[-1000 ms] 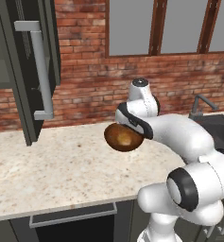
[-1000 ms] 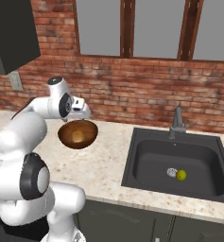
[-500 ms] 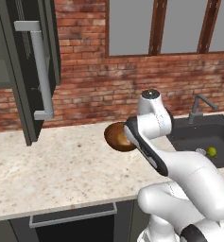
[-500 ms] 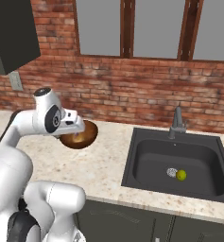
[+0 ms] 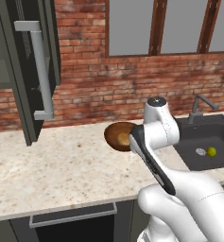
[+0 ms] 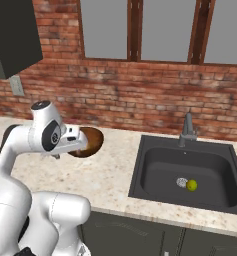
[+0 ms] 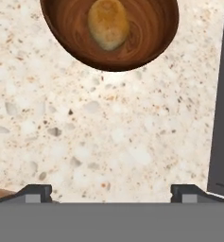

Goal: Pick the potatos from the cabinet and place them in one bowl. Pick the pear from the sink and place it in the other bowl.

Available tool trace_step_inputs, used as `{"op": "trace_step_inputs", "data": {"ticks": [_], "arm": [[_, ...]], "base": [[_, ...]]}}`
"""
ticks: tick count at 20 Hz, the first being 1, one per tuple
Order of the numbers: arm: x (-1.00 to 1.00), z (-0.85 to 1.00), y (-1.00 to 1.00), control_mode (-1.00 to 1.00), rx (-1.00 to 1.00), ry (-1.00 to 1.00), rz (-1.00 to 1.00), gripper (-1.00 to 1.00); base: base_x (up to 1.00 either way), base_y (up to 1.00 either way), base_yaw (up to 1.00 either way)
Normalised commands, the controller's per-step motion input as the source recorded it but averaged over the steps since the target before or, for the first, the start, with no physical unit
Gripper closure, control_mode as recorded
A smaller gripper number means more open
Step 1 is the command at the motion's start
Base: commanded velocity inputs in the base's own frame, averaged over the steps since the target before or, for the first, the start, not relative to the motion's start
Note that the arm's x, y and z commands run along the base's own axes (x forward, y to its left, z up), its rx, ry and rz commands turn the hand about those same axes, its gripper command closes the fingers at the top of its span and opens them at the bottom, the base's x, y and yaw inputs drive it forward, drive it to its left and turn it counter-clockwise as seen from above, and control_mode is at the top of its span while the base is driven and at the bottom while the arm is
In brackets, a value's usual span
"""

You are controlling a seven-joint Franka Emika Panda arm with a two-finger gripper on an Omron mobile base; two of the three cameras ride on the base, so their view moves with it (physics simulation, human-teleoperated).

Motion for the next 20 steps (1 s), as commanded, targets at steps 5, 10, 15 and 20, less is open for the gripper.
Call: {"op": "trace_step_inputs", "data": {"ticks": [5,10,15,20], "arm": [[-0.28,-0.17,-0.19,-1.00,-0.05,0.00,0.00,-1.00],[0.00,0.00,0.00,1.00,0.00,0.00,0.00,-1.00],[0.00,0.00,0.00,1.00,0.00,0.00,0.00,-1.00],[0.00,0.00,0.00,1.00,0.00,0.00,0.00,-1.00]], "base": [[0.00,0.00,0.00],[-0.24,-0.19,0.00],[0.05,-0.55,0.00],[0.14,-0.82,-0.02]]}}
